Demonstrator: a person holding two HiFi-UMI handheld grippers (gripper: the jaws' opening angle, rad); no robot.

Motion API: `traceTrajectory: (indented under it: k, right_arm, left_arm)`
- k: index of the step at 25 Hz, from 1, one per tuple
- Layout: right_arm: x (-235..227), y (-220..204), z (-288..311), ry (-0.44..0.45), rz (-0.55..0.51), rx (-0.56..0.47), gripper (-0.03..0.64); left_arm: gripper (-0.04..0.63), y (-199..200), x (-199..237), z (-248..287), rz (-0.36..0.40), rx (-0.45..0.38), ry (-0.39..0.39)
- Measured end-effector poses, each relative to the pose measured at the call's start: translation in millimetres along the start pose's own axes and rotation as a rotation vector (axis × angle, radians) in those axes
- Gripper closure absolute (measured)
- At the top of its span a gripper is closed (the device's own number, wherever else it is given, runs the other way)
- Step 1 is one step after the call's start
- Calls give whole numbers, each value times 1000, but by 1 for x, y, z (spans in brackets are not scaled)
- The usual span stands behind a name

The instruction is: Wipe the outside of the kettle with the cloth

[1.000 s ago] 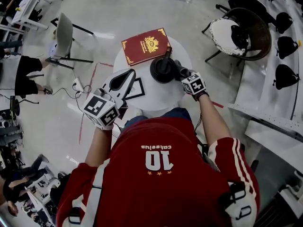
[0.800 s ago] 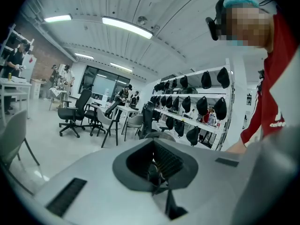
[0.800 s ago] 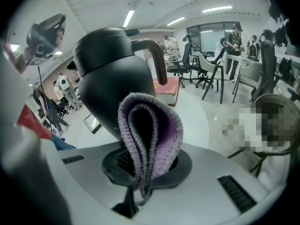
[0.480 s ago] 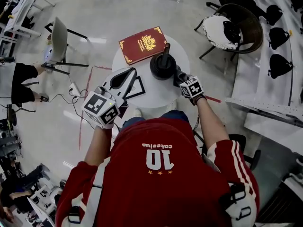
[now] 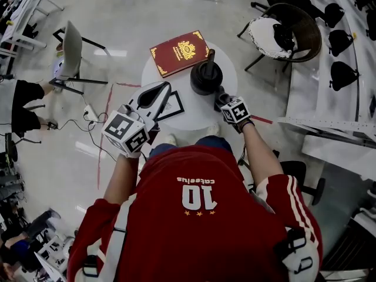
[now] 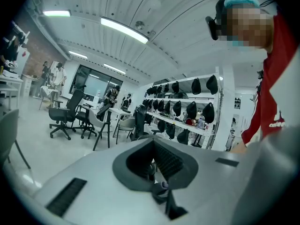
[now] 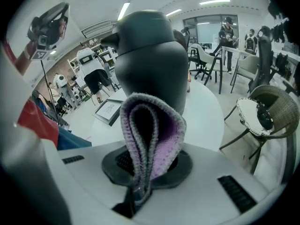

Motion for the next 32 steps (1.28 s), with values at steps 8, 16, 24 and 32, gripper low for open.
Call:
traceTrajectory:
  k: [8,16,24,32]
  right_arm:
    - [32,3,13,-27,18,-3,572]
    - [66,10,33,-56,66,-25,572]
    - [88,32,51,-95,93,-58,574]
    - [108,61,69,-130,118,-102,573]
  left_arm:
    - [589,3,16,-33,-1,-11,-27]
    - [589,7,38,-65,-4,-10,-50]
    - [589,12,64,-96,-10,-11,-56]
    - [589,22,88,-127,-16,-38,-34]
Point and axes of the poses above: the fingertips, and each gripper's own axes: z forward along the fingers, x to its left, y out of its top, the point moved 8 cm from there along -z, backward along the fingers, and after that the axes turned 8 degrees about -x, right-handed, at the moved point
